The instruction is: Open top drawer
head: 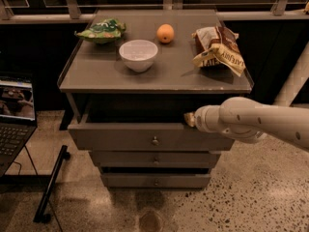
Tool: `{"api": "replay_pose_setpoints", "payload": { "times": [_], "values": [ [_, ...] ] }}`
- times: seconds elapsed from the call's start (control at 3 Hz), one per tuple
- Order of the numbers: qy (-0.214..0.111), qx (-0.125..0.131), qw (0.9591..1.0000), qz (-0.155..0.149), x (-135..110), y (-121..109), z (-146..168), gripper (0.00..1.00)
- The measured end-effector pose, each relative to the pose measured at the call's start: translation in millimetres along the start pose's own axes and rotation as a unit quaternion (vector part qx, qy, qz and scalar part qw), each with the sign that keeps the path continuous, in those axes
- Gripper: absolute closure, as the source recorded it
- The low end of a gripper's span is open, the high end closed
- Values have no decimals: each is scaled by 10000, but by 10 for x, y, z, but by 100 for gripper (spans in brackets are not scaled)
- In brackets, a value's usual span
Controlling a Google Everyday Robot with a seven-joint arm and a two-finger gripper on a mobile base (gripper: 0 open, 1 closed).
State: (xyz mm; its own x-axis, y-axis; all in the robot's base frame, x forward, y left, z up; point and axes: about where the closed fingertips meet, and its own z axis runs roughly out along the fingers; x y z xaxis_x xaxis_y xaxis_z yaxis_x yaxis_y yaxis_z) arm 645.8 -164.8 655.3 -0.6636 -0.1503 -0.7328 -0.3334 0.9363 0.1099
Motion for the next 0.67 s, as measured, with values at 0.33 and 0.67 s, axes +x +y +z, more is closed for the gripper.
{"api": "replay_pose_setpoints", "payload": {
  "times": [0.33, 0.67],
  "values": [
    [1, -4, 10000, 2, -13, 3, -10, 100],
    [15, -110, 9999, 54, 53, -20, -72, 100]
  ]
}}
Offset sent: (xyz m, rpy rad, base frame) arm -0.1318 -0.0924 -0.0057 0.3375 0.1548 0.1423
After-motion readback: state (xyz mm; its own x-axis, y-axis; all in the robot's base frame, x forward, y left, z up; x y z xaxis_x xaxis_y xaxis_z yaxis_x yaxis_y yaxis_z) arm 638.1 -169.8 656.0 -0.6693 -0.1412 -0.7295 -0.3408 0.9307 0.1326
